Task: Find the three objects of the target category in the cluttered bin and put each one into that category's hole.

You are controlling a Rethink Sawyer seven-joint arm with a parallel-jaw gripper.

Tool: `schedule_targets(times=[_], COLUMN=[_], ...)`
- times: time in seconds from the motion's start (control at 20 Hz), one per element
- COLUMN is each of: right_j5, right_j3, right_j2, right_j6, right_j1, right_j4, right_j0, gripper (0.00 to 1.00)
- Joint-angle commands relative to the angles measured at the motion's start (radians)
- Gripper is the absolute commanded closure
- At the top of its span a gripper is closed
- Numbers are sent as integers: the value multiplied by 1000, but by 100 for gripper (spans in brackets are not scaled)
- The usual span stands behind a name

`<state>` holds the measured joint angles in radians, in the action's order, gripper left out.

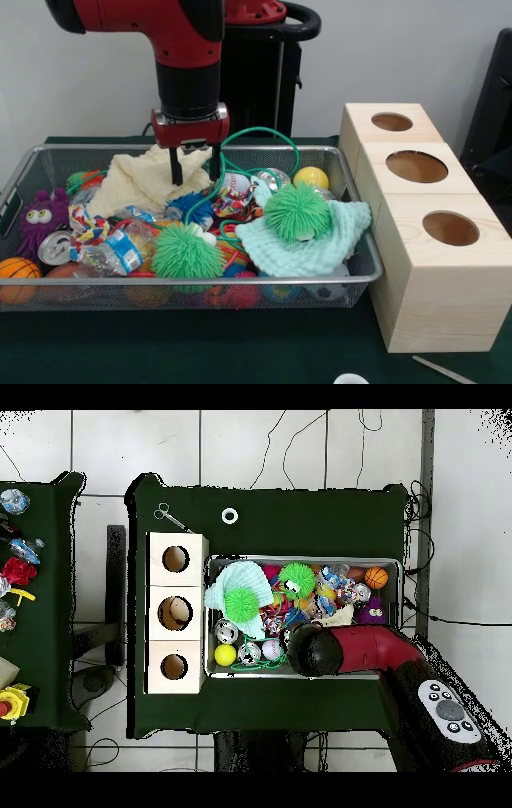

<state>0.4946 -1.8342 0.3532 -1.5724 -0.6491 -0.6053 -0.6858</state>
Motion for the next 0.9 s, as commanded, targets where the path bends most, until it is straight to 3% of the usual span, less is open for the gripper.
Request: schedule_targets(times=[0.05,0.45,0.9], right_j5=[-12,97,-5], right_j3=[-56,-43,-70], right_j2=[96,126,129], right_j6=[54,122,33], right_j1=[-49,-151,-91], right_j4=[-32,6,-14], right_j0=[32,36,40], gripper=[0,0,0])
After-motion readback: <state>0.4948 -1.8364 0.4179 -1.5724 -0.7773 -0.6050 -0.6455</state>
